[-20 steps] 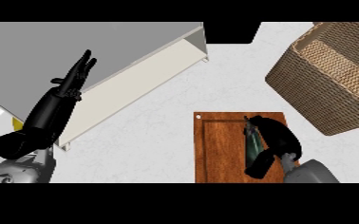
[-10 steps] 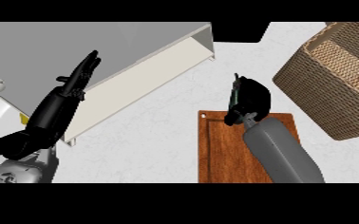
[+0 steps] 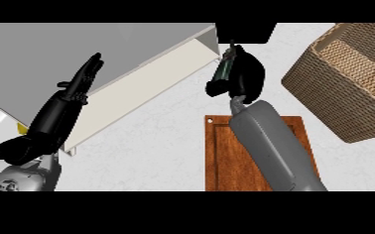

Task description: Pick the eggplant from the cutting board and place it in the basket

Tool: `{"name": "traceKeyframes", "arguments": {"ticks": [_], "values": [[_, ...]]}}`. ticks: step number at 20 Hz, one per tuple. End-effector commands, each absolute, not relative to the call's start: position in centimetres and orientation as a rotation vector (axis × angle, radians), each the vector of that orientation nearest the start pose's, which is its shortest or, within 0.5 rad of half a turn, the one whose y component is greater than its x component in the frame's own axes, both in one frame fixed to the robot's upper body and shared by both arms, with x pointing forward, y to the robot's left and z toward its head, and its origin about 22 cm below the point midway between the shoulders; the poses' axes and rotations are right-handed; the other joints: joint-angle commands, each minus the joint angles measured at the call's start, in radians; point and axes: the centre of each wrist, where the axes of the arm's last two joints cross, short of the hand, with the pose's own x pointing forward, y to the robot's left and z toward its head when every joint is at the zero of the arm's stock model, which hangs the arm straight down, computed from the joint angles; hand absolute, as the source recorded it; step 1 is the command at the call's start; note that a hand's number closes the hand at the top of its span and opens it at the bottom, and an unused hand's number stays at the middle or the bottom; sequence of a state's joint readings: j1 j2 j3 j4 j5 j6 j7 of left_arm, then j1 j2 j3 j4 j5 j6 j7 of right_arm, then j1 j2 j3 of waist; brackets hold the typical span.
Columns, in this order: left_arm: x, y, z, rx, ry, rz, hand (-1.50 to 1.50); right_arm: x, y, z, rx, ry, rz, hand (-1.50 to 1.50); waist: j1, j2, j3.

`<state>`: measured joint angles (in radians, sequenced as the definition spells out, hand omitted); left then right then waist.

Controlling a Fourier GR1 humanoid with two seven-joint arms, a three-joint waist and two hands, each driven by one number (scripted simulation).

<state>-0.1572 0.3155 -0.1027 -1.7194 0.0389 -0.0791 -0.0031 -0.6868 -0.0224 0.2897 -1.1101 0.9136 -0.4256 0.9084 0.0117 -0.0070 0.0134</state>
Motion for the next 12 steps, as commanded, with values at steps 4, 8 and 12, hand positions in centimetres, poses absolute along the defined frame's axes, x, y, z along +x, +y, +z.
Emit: {"name": "traceKeyframes", "arguments": {"ticks": [4, 8, 12], "values": [[26.3, 27.5, 6.2, 0.058, -1.685, -0.371, 0.00, 35.8, -6.7, 13.8, -1.043, -1.503, 0.082, 1.50, -0.018, 0.002, -0.015], [26.5, 26.9, 5.5, 0.061, -1.691, -0.380, 0.00, 34.8, -6.8, 15.4, -1.054, -1.500, 0.000, 1.50, -0.022, 0.004, -0.014], [26.4, 25.4, 5.6, 0.026, -1.686, -0.368, 0.00, 35.4, -6.6, 19.9, -1.142, -1.421, -0.015, 1.50, -0.024, 0.003, -0.015]]}}
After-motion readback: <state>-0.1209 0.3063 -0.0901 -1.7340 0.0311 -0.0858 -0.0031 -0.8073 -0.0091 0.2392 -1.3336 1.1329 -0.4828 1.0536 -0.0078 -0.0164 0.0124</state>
